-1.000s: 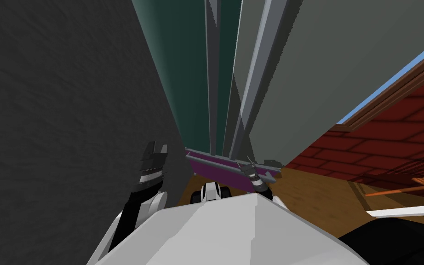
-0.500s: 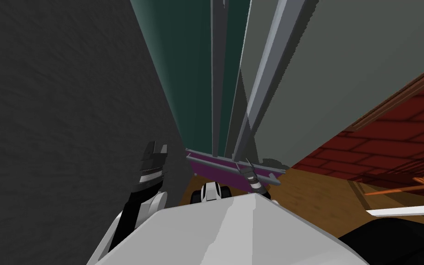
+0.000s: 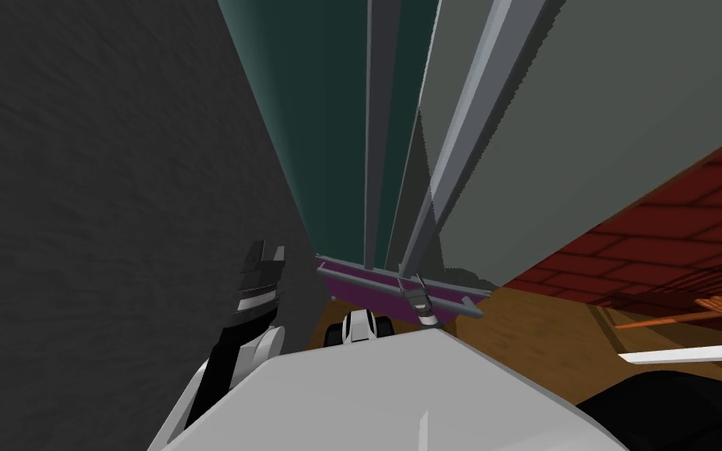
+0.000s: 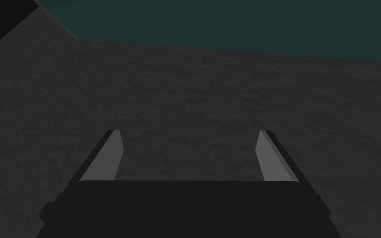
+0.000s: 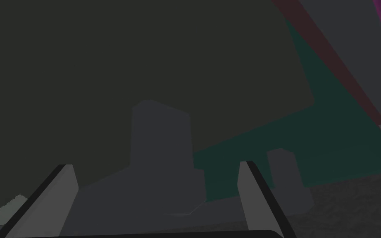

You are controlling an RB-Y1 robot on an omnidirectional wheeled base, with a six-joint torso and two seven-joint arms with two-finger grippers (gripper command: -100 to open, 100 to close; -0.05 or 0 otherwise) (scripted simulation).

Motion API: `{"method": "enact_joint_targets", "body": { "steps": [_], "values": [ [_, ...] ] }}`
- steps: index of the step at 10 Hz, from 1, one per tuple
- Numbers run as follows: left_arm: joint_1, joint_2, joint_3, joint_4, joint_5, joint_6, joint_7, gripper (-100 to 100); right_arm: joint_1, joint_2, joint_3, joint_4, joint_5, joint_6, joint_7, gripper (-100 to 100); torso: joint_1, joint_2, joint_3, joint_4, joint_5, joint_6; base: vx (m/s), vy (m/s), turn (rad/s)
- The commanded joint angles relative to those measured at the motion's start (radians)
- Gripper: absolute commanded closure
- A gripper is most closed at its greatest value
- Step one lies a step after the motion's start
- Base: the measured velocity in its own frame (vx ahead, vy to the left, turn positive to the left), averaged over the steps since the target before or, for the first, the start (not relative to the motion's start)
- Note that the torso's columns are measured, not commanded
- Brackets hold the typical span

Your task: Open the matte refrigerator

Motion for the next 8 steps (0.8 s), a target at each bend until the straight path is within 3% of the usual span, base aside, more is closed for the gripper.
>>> {"method": "enact_joint_targets", "body": {
  "steps": [1,4,5,6,7,8],
  "values": [
    [0.000,0.000,0.000,0.000,0.000,0.000,0.000,0,0.001,0.023,-0.001,0.001,0.001,-0.002,0.008,-100,0.000,0.000,0.000,0.000,0.000,0.000,0.003,0.006,-0.001],
    [0.000,0.000,0.000,0.000,0.000,0.000,0.000,0,-0.005,0.006,-0.009,-0.060,0.001,0.061,-0.028,-100,0.002,-0.002,-0.001,-0.001,0.001,0.000,0.026,0.033,0.008],
    [0.000,0.000,0.000,0.000,0.000,0.000,0.000,0,-0.001,0.010,-0.006,-0.055,0.002,0.050,-0.022,-100,0.002,-0.002,-0.001,-0.001,0.001,0.000,0.018,0.018,0.001],
    [0.000,0.000,0.000,0.000,0.000,0.000,0.000,0,-0.001,0.018,-0.004,-0.022,0.001,0.022,-0.005,100,0.000,-0.001,-0.001,0.000,0.000,0.000,-0.007,-0.032,-0.033],
    [0.000,0.000,0.000,0.000,0.000,0.000,0.000,0,0.000,0.023,-0.002,-0.007,0.002,0.006,0.005,100,-0.001,0.000,0.001,-0.002,-0.002,-0.002,-0.028,-0.058,-0.021],
    [0.000,0.000,0.000,0.000,0.000,0.000,0.000,0,-0.005,0.019,-0.009,-0.023,-0.003,0.018,-0.003,100,0.002,0.000,0.002,-0.004,-0.004,-0.003,-0.021,-0.027,0.002]
  ]
}}
